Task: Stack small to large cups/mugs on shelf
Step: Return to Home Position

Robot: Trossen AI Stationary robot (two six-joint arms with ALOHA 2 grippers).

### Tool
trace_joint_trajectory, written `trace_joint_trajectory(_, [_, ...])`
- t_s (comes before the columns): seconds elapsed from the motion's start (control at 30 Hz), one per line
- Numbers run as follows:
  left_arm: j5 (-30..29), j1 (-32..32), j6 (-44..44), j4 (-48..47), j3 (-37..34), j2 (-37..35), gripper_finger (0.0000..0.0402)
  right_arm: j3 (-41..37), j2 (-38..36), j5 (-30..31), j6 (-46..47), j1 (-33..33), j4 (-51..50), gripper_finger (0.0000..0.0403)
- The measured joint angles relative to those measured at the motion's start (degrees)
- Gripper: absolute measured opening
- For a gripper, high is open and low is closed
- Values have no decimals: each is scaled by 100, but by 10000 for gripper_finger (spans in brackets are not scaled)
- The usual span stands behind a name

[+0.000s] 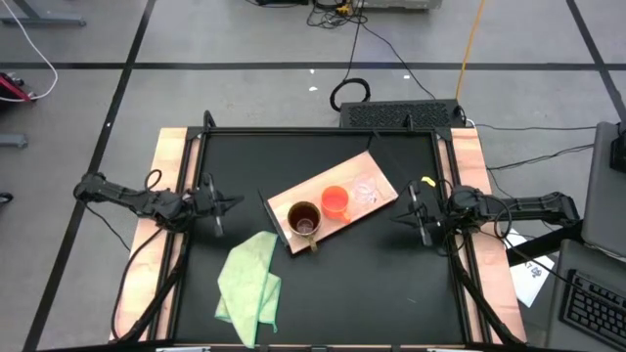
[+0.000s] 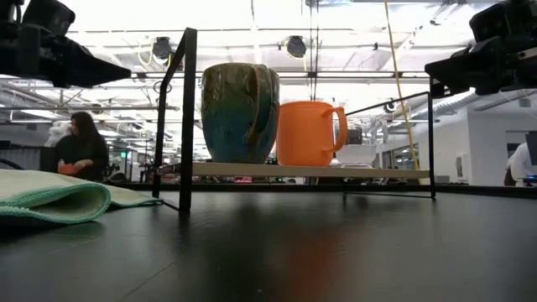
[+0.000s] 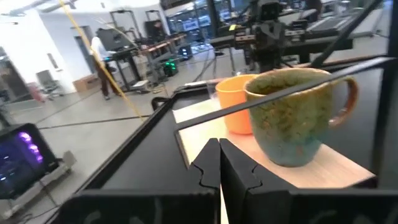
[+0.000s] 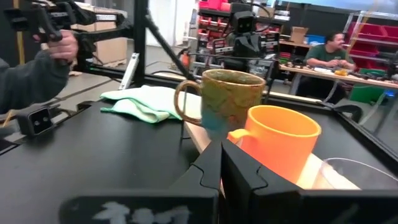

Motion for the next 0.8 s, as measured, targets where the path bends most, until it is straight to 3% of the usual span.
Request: trace_joint_trajectory(0.8, [293,-1,-461,-22,-166,-1,1,0,4,-108,89,2,23,0])
